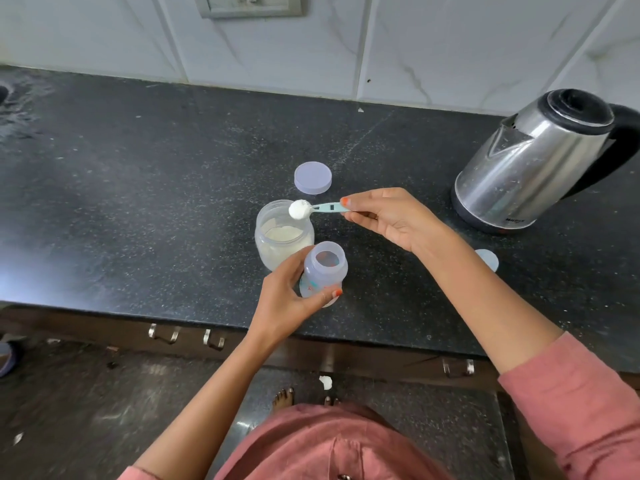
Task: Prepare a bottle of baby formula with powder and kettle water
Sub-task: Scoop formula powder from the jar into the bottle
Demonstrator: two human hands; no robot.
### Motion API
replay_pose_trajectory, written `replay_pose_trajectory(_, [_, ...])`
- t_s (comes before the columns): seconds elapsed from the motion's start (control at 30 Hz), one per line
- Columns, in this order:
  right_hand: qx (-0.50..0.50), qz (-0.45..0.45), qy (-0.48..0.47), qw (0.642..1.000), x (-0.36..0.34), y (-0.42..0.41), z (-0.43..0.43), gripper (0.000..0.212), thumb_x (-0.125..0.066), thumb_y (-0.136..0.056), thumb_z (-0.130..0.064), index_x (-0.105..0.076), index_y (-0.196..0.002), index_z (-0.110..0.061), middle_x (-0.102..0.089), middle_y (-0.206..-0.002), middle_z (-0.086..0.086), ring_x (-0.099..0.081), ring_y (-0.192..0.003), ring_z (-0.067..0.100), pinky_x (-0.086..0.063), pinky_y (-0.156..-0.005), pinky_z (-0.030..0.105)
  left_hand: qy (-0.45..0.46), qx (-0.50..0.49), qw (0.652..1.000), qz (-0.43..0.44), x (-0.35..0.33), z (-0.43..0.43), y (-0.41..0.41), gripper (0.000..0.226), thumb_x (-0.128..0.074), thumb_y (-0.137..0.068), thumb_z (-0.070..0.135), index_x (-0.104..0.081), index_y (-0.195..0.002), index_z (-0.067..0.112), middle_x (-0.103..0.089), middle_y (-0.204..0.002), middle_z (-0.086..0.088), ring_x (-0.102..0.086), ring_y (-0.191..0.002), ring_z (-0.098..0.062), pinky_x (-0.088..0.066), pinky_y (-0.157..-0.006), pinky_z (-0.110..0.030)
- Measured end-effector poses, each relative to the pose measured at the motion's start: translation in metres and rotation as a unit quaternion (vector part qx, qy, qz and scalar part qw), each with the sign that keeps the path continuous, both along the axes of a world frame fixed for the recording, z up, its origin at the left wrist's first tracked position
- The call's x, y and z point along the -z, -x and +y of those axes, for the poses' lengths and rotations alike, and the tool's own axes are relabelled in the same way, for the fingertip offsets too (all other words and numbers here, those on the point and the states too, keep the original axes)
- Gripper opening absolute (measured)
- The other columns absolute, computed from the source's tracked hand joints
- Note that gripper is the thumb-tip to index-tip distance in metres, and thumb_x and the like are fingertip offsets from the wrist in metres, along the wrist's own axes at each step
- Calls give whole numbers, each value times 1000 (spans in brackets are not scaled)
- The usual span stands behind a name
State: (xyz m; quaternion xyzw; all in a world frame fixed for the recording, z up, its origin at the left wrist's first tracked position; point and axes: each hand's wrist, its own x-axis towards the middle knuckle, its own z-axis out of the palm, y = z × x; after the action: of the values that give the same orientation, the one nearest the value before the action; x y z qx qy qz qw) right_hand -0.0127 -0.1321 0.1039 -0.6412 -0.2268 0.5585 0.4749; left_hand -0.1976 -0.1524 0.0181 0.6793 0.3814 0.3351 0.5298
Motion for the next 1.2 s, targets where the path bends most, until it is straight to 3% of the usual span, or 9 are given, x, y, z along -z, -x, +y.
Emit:
replay_pose_trajectory(0.23, [33,10,-4,999,-1,14,-4,10,-67,-79,-2,-67,-88,-1,-67,-83,8,-65,-72,11,-52,-55,12,-32,-68,997,-10,-10,5,37,54,-75,-58,44,-52,-107,48,-63,-107,21,-59,-105,1,-46,-88,-15])
replay_pose_trajectory(0.4, [41,-1,-11,999,-4,21,-6,9,-67,-78,-3,-67,-87,-3,-68,-86,8,-65,-75,12,-54,-59,13,-58,-122,991,2,-15,18,57,55,-75,-59,44,-52,-109,47,-62,-113,16,-59,-107,-4,-48,-89,-25])
replay_pose_trajectory(0.6, [50,-19,-29,998,-11,26,-9,10,-68,-78,-4,-68,-88,-5,-68,-86,6,-65,-72,9,-53,-60,12,-87,-146,983,69,-22,39,64,54,-82,-67,25,-50,-102,51,-57,-99,24,-53,-93,14,-39,-78,-3])
replay_pose_trajectory(0.77, [60,-30,-56,996,-21,28,-10,8,-68,-79,-5,-68,-87,-5,-68,-83,4,-65,-67,7,-53,-62,12,-90,-143,982,87,-29,49,61,51,-80,-68,30,-58,-113,36,-60,-100,15,-55,-94,6,-38,-76,0])
replay_pose_trajectory(1.03, [39,-80,-87,992,-30,43,-6,4,-67,-79,-3,-69,-82,-5,-67,-76,4,-65,-55,3,-54,-60,11,-75,-140,983,90,-37,54,53,52,-79,-69,34,-61,-117,29,-66,-107,10,-59,-99,-4,-46,-84,-17])
replay_pose_trajectory(1.2, [27,-158,-115,980,-29,46,-4,5,-68,-79,-4,-70,-84,-5,-68,-73,4,-63,-53,2,-53,-61,11,-64,-137,985,79,-43,53,50,46,-79,-71,32,-63,-114,30,-68,-102,12,-61,-95,-3,-48,-81,-16])
